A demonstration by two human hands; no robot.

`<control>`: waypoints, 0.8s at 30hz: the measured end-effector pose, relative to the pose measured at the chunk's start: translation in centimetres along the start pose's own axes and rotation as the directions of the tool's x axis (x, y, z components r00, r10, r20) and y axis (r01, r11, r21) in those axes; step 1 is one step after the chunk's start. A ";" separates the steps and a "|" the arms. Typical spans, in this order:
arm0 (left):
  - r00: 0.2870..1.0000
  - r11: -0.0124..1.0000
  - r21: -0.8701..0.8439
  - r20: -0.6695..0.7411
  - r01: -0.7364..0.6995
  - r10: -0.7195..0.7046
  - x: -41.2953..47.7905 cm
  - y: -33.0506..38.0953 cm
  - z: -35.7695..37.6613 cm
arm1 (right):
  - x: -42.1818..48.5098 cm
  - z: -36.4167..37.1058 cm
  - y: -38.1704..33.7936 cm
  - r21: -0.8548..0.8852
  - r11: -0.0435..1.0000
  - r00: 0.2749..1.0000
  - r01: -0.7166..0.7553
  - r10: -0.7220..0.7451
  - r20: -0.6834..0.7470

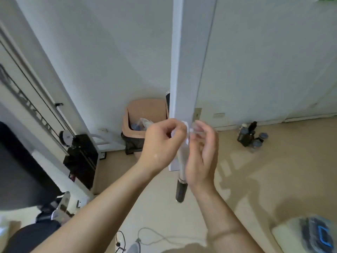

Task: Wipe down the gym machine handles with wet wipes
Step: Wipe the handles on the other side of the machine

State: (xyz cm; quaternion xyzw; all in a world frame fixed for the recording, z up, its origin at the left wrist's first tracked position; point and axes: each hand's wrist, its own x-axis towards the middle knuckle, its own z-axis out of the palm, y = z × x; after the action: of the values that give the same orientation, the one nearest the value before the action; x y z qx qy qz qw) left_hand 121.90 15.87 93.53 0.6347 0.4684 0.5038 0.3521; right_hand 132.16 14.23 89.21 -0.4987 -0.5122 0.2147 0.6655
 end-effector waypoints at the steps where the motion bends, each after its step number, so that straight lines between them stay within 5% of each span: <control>1: 1.000 1.000 0.026 -0.021 -0.001 0.002 -1.1 0.8 1.1 | -0.3 -1.4 0.0 0.071 0.996 0.995 -0.061 0.054 0.089; 8: 0.942 0.956 -0.136 -0.179 0.261 -0.283 -2.7 1.8 6.0 | 3.0 -7.9 1.0 0.172 0.927 0.860 -0.334 0.225 0.458; 10: 0.947 0.962 -0.027 -0.169 0.273 -0.273 -1.9 1.7 6.1 | 4.8 -7.7 1.7 0.183 0.886 0.803 -0.426 0.277 0.527; 12: 0.959 0.942 0.254 -0.231 0.220 -0.162 -1.2 1.4 5.9 | 6.7 -7.1 2.5 0.177 0.867 0.765 -0.465 0.294 0.572; 14: 0.934 0.787 0.606 -0.337 0.116 0.122 -1.0 1.0 5.9 | 8.9 -6.0 3.5 0.152 0.879 0.769 -0.452 0.297 0.566; 16: 0.851 0.681 0.722 -0.432 0.127 0.299 -0.9 0.7 6.0 | 11.2 -4.1 4.7 0.085 0.891 0.783 -0.445 0.342 0.520; 21: 0.784 0.684 0.654 -0.590 0.324 0.192 0.7 -0.1 7.2 | 16.6 1.8 6.0 -0.106 0.966 0.830 -0.236 0.257 0.495; 24: 0.742 0.686 0.626 -0.644 0.371 0.186 1.6 0.3 8.9 | 18.6 3.5 7.0 -0.030 0.999 0.855 -0.043 0.052 0.515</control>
State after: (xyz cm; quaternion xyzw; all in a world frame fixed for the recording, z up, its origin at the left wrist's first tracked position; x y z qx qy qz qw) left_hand 130.69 17.53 92.15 0.4713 0.7541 0.4486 -0.0897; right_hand 137.72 33.46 91.65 -0.4412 -0.6609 0.3526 0.4942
